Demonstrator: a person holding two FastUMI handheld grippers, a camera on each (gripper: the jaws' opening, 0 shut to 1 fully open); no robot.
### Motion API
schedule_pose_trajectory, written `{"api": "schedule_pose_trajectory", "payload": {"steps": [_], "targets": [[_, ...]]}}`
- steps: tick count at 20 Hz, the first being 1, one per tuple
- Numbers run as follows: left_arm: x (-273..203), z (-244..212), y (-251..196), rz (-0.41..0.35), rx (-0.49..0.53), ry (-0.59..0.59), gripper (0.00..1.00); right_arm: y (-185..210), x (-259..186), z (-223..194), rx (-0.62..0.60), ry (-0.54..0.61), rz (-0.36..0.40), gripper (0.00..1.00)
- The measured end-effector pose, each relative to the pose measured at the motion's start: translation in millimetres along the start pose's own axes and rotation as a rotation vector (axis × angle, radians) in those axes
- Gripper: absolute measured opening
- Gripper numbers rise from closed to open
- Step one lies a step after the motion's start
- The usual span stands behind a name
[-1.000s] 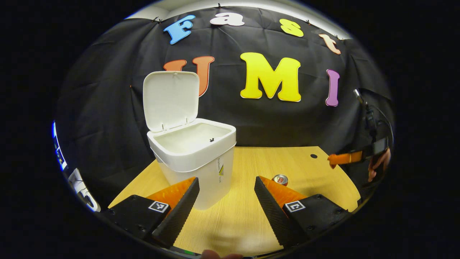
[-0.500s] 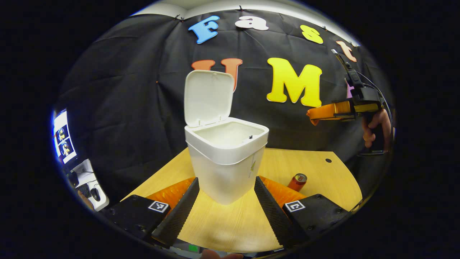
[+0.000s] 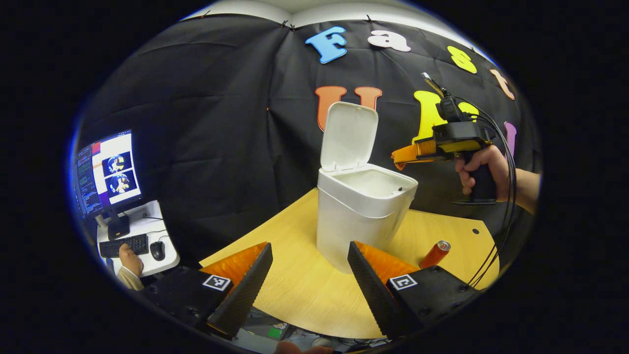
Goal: Press the lid of the desktop garbage bin to open it, pick up the crumpled paper on the desktop and throw it into the bin, then pick up the pop can on the desktop and drop it into the bin, and finally close the garbage bin lid.
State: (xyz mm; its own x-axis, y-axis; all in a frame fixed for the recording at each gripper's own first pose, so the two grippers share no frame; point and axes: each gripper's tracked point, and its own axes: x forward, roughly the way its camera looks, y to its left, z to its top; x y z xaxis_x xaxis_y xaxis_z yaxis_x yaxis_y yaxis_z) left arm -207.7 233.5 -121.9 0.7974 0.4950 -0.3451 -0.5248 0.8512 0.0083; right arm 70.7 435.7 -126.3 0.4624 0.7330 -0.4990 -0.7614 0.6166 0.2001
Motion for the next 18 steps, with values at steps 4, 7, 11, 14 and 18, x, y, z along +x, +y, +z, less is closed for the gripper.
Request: {"api": "schedule_pose_trajectory", "payload": {"steps": [4, 7, 11, 14, 18], "targets": [[-2.0, 2.0, 7.5, 0.008, 0.009, -0.012, 1.00, 6.7, 20.2, -8.7, -0.003, 0.030, -0.019, 0.24], [0.1, 2.5, 1.7, -0.011, 0.028, -0.012, 1.00, 6.3, 20.1, -9.7, -0.015, 0.025, -0.031, 0.27], [6.8, 8.1, -17.7, -0.076, 0.054, -0.029, 1.00, -2.2, 13.6, -7.2, -0.021, 0.016, -0.042, 0.46], [11.4, 12.5, -34.4, -0.133, 0.084, -0.046, 1.00, -6.2, 6.9, -6.8, -0.015, 0.005, -0.059, 0.67], [20.7, 15.1, -62.5, -0.219, 0.112, -0.057, 1.00, -18.9, -38.1, 6.7, -0.014, -0.065, -0.070, 0.78]]}}
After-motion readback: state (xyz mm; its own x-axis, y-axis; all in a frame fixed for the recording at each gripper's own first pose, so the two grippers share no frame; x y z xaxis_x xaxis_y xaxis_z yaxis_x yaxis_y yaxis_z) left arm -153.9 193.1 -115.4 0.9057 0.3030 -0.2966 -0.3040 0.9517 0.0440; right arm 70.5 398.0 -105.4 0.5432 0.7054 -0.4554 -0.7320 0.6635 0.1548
